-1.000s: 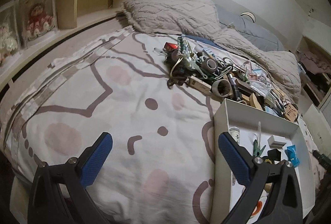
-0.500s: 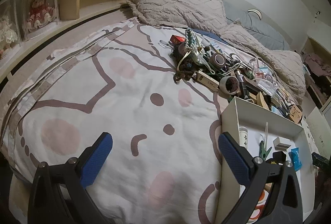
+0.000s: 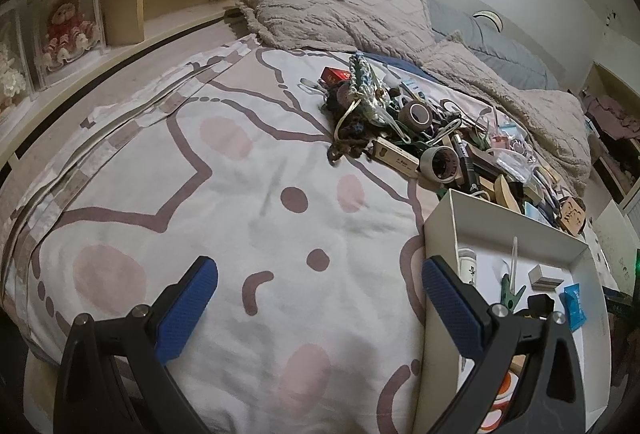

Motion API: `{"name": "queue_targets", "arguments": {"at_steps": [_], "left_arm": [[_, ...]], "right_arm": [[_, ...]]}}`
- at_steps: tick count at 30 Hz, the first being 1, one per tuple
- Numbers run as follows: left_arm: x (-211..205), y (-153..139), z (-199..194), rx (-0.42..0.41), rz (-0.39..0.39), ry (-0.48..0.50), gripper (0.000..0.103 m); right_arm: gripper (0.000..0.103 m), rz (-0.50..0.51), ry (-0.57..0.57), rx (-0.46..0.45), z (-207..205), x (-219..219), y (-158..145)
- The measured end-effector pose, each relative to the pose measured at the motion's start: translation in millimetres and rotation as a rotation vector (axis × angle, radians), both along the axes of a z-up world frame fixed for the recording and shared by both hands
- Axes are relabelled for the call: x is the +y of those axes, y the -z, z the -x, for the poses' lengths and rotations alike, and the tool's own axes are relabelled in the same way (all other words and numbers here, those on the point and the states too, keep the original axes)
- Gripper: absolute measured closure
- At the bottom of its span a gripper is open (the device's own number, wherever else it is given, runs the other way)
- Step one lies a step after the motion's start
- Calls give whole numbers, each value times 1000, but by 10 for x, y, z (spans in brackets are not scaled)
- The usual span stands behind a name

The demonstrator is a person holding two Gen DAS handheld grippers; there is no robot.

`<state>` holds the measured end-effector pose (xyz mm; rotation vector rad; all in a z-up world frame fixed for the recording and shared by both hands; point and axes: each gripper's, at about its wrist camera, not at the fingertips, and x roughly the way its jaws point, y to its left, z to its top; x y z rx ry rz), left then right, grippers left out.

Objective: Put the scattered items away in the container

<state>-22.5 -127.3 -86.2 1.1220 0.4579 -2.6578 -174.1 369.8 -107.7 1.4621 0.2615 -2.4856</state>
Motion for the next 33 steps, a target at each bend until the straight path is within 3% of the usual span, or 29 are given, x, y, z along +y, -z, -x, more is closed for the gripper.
{"name": "queue_targets", "arguments": {"at_steps": [5,13,20,21,24,26,30,33], "left_arm": [[-1,-70,115,7,17,16,0],[64,-189,568,-11,71,116,0],[182,-160,1032,-54,23,256,2],[201,-146,1085,-61,24,268,4],[253,-106,1217,-55,24,336,25],[274,-73,1286,-58,29,383,25],[289,-37,1396,-66,27,459,43],[305,-23,1482,-66,24,493,44]], "right_arm": [[0,-19,92,-11,136,96,35],[0,-16,119,-4,149,110,99],[0,-25,119,9,150,87,132],[0,-25,119,11,150,86,132],[0,-26,120,15,146,85,136],[0,-25,120,18,147,91,138],[0,-26,121,24,145,91,142],[0,-27,121,26,145,90,145]]}}
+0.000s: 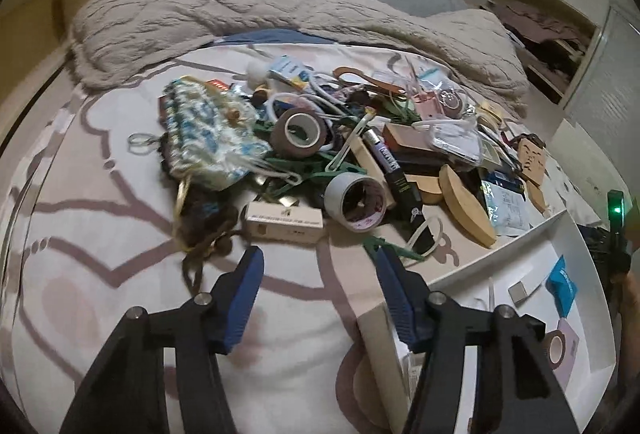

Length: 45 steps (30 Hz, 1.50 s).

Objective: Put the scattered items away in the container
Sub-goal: 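Grasp the white matchbox-like block with the left tool, then lift the white block with the left tool away from the pile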

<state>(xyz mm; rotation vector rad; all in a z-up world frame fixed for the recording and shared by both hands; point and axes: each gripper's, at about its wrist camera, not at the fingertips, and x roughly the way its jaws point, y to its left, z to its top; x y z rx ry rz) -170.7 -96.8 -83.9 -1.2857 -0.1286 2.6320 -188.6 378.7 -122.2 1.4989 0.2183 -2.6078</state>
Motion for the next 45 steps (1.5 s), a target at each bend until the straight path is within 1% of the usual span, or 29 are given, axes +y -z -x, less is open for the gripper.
{"name": "queue_targets", "arguments": {"at_steps": [5,9,17,20,23,26,32,33,34,37,41,42,43,45], "left_arm": [[23,14,192,20,33,6,44],[12,61,338,13,59,3,44],[14,276,515,-40,136,10,44],[-5,342,550,-54,126,16,44],[39,357,554,-53,135,32,44],[97,379,546,-50,167,44,44],[86,350,470,-23,185,42,45],[76,336,445,-16,187,39,53],[55,310,413,-7,185,33,58],[-47,236,322,5,151,11,60],[-117,213,232,-12,146,12,60],[-113,220,225,-19,144,15,58],[-105,228,220,-24,145,15,45],[-73,228,214,-15,160,13,25]], "right_arm": [[0,1,-1,2,-2,0,-2],[0,1,-1,3,0,4,-2],[0,2,-1,3,2,3,-2],[0,1,-1,3,-1,1,-1],[0,0,-1,4,-1,2,-1],[0,-1,0,5,0,0,0],[0,-1,0,7,9,-6,-14],[0,-1,0,7,10,-6,-14],[0,-1,0,6,5,-6,-13],[0,-2,0,7,2,-6,-12],[0,-5,0,7,9,-5,-15],[0,-5,0,8,12,-5,-17],[0,-5,0,8,12,-5,-17],[0,-5,0,8,13,-6,-17]]}}
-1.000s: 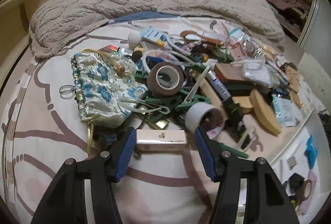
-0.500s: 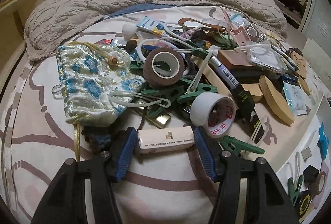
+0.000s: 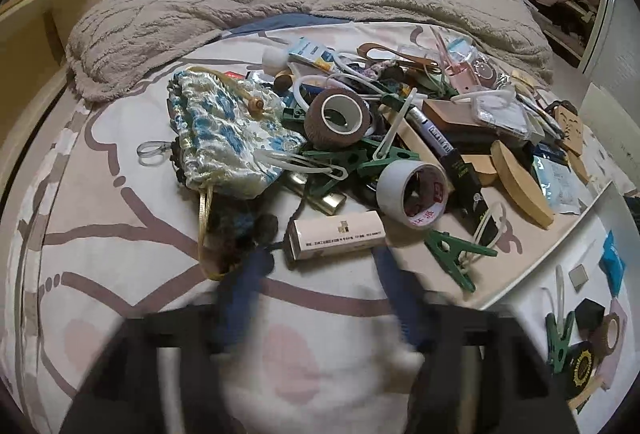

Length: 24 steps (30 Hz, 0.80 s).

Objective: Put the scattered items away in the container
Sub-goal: 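Lift the white block with the left tool away from the pile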

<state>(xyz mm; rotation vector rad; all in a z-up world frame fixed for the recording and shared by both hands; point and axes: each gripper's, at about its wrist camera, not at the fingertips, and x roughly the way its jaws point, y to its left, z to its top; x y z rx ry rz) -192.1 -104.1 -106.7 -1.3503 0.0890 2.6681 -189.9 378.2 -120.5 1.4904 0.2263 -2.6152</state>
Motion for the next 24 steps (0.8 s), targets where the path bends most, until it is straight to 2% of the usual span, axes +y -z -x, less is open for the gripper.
{"name": "queue_targets", "arguments": {"at_steps": [5,10,16,24], "left_arm": [[153,21,72,-6,24,26,25],[276,98,225,-56,75,32,25],[298,158,345,-150,36,36,23],[254,173,419,-211,-48,15,25]], "right_arm": [[0,1,0,0,-1,-2,0],[0,0,0,0,-9,-3,2],[0,1,0,1,-3,-3,3],[0,1,0,1,-8,-3,5]]}}
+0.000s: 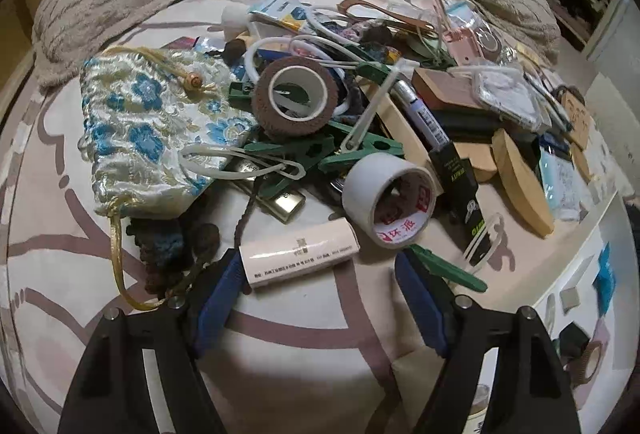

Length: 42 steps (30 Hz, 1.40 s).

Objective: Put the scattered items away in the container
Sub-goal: 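Lift the white block with the left tool away from the pile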

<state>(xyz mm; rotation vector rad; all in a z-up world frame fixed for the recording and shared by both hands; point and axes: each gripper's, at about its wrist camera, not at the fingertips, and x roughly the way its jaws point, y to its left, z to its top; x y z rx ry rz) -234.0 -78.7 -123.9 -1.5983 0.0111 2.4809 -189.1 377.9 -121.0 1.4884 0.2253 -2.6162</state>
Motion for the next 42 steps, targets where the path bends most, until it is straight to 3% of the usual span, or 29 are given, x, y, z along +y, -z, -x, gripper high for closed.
{"name": "queue_targets", "arguments": {"at_steps": [7,15,19,26,36,42], "left_arm": [[50,12,148,-74,33,-2,26],[222,49,196,-104,133,91,40],[217,20,166,-94,119,109,47],[108,-13,87,-72,103,103,47],[-265,-221,-54,-34,10,22,47],[-393,-257,-279,-20,15,3,47]], "right_arm": [[0,0,0,1,-3,-1,1],[0,1,0,2,8,-14,-4],[0,2,0,3,16,-29,-7],[0,2,1,4,11,-36,-3],[0,2,1,5,2,-34,-1],[0,2,1,5,1,-35,0]]}}
